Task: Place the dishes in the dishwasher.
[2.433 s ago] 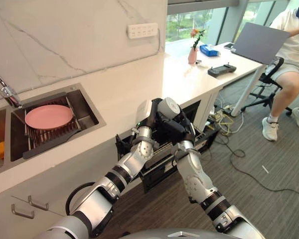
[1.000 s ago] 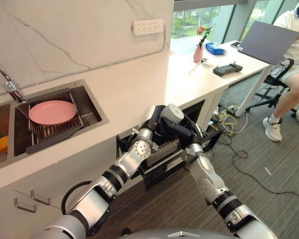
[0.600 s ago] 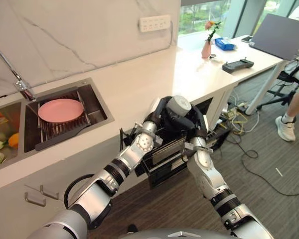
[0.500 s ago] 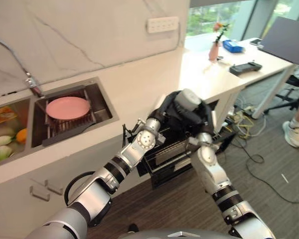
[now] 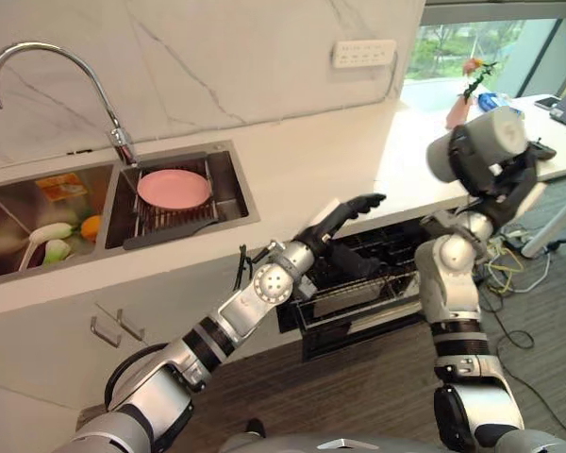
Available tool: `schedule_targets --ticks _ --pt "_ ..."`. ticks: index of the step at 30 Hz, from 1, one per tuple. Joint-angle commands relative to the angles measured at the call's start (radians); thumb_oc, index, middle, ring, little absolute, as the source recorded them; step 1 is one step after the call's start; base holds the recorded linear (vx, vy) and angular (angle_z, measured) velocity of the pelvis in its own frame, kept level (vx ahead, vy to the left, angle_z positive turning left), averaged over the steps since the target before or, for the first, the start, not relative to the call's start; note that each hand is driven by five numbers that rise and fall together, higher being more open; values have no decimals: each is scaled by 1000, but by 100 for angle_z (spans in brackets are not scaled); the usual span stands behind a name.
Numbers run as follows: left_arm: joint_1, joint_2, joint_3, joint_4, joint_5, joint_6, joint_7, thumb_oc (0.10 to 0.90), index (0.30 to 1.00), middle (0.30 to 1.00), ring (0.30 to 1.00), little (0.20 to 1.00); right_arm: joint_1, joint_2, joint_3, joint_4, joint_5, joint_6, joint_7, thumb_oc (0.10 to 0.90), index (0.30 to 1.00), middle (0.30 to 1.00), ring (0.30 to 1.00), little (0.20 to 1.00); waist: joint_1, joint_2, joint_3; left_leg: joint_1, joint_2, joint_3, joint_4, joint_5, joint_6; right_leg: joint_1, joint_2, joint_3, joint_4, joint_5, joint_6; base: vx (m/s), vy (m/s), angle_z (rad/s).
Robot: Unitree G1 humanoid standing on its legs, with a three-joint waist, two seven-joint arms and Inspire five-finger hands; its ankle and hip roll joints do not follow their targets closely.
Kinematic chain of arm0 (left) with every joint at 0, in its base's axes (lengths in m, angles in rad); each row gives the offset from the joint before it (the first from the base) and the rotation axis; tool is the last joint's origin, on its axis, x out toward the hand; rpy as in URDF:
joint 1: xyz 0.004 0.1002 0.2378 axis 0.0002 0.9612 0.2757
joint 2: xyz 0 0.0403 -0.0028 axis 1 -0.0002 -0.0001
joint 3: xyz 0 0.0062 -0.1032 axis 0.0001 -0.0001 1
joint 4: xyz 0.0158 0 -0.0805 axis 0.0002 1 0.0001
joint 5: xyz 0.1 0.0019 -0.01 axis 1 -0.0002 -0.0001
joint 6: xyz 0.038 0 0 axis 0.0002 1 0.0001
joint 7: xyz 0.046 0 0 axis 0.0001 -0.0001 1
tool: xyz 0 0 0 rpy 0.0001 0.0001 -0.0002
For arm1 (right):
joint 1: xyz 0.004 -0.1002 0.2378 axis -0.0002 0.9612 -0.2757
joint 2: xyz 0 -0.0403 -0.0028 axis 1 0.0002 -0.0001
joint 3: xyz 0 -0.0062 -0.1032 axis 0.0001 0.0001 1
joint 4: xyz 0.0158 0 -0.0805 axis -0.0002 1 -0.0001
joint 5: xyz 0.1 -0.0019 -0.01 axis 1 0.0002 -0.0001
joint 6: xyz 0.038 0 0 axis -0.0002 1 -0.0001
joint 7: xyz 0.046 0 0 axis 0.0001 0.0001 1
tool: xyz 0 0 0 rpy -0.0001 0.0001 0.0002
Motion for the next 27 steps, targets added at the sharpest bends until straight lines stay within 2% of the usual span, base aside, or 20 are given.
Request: schedule_targets --ticks 1,3,4,5,6,7,8,10,11,12,13,14,16,19,22,27 --pt "13 46 51 -153 -177 -120 -60 800 900 900 900 900 -104 -123 -38 -163 -209 -54 24 400 300 300 300 300 10 -19 -30 109 34 16 12 -102 -67 1 23 45 17 -124 -9 11 -15 -6" --pt "59 67 62 -171 -231 -108 -91 800 900 900 900 900 -87 -135 -44 -175 -212 -49 46 400 300 300 300 300 7 -18 -29 110 35 20 12 -103 -66 1 22 47 17 -124 -9 12 -4 -4" --pt "141 98 77 -190 -338 -74 -136 800 900 900 900 900 -68 -141 -41 -190 -191 -41 96 400 300 300 300 300 6 -12 -21 110 34 24 12 -103 -62 -4 21 52 17 -122 -8 7 5 -3" --pt "153 108 84 -202 -350 -66 -142 800 900 900 900 900 -60 -138 -39 -194 -185 -39 103 400 300 300 300 300 4 -13 -27 111 35 26 12 -104 -62 -4 21 54 17 -122 -8 -5 10 -5" --pt "240 123 105 -204 -485 -21 -184 800 900 900 900 900 -26 -131 -17 -209 -119 -38 189 400 300 300 300 300 0 -9 -16 110 34 37 12 -104 -57 -10 18 58 17 -118 -6 -9 11 -5" --pt "249 129 110 -211 -493 -16 -188 800 900 900 900 900 -20 -130 -15 -211 -111 -38 197 400 300 300 300 300 -2 -9 -20 111 34 39 12 -104 -56 -11 18 60 17 -117 -6 -21 19 -17" --pt "334 158 142 -205 -567 24 -220 800 900 900 900 900 32 -114 23 -208 11 -47 327 400 300 300 300 300 -6 -5 -11 112 34 51 12 -105 -51 -18 14 65 18 -112 -5 -8 15 -23" --pt "374 182 155 -204 -568 42 -242 800 900 900 900 900 62 -106 33 -193 93 -58 383 400 300 300 300 300 -11 -1 -13 113 34 56 12 -105 -49 -19 13 68 18 -110 -5 -8 19 -22" --pt "449 245 196 -188 -517 70 -281 800 900 900 900 900 120 -101 70 -140 204 -64 483 400 300 300 300 300 -13 1 -11 117 34 65 11 -105 -49 -18 10 71 18 -105 -4 -1 20 -9" --pt "487 272 218 -172 -488 85 -308 800 900 900 900 900 151 -102 86 -126 246 -57 533 400 300 300 300 300 -15 3 -10 120 34 69 11 -106 -50 -17 9 72 18 -104 -4 6 13 -4" --pt "497 274 223 -174 -484 85 -313 800 900 900 900 900 155 -101 88 -124 253 -59 542 400 300 300 300 300 -18 1 -14 121 34 70 10 -107 -51 -17 9 74 17 -104 -3 11 4 -9" --pt "557 307 277 -126 -405 96 -349 800 900 900 900 900 209 -108 116 -104 286 -31 626 400 300 300 300 300 -17 1 -12 122 35 76 10 -105 -54 -17 7 75 17 -103 -3 9 -3 -11" --pt "618 314 349 -51 -298 86 -364 800 900 900 900 900 263 -121 136 -100 302 -8 693 400 300 300 300 300 -18 -3 -15 122 36 81 10 -102 -58 -19 6 75 18 -101 -3 11 -12 -10" --pt "652 296 406 34 -211 66 -357 800 900 900 900 900 294 -136 144 -90 295 11 736 400 300 300 300 300 -15 -6 -12 116 36 78 10 -98 -60 -22 5 72 18 -100 -3 3 -4 -2" --pt "684 229 479 194 -109 33 -320 800 900 900 900 900 301 -155 141 -58 270 24 768 400 300 300 300 300 -3 -9 -10 103 36 71 11 -93 -62 -26 0 58 19 -96 -3 0 0 0" --pt "693 200 495 348 13 14 -312 800 900 900 900 900 273 -168 135 4 254 28 773 400 300 300 300 300 8 -8 -8 87 36 60 11 -90 -66 -28 -2 41 20 -96 -2 5 20 11"
